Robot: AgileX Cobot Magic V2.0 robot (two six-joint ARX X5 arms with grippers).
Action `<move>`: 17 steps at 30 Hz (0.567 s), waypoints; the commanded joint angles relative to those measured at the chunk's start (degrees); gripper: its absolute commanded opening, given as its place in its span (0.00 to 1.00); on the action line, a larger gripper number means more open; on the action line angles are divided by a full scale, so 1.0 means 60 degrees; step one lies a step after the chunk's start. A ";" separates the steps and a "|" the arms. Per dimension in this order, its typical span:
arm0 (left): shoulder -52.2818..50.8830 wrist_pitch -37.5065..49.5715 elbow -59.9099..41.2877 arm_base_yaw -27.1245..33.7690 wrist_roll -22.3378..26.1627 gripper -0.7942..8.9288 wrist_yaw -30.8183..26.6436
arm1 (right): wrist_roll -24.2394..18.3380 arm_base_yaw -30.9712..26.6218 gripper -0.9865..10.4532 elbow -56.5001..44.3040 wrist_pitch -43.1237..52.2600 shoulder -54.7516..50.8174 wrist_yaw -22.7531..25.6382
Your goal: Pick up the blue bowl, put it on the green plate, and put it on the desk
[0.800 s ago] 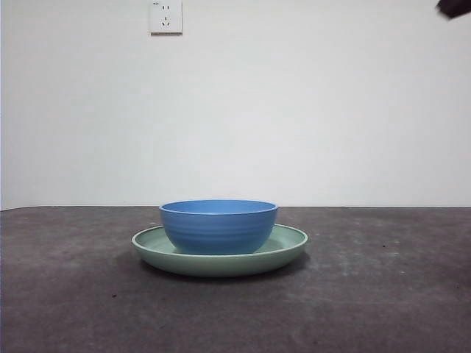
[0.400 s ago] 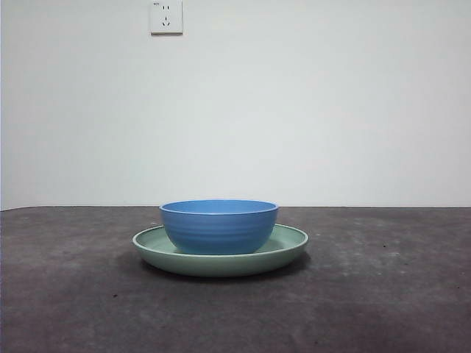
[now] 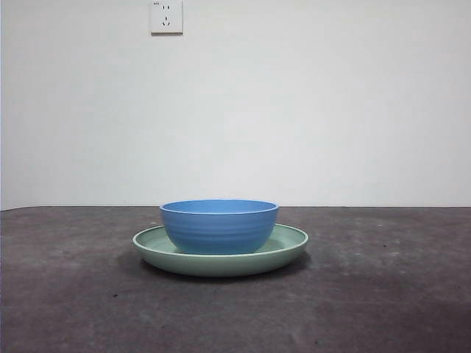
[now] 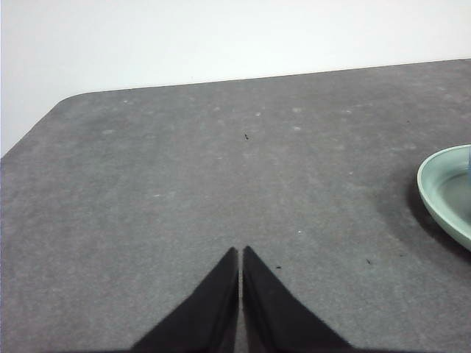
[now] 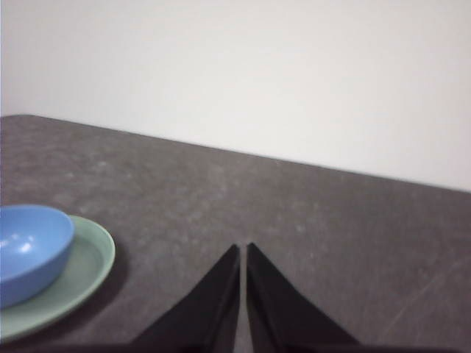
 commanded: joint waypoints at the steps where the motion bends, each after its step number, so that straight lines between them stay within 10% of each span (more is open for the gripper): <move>1: -0.0011 -0.0080 -0.0197 0.0022 -0.0047 0.09 -0.0029 | 0.0240 -0.0011 0.09 -0.0474 0.0219 -0.0270 0.0098; 17: -0.0011 -0.0080 -0.0197 0.0022 -0.0047 0.09 -0.0029 | 0.0579 0.0004 0.09 -0.1490 -0.0415 -0.0390 0.0302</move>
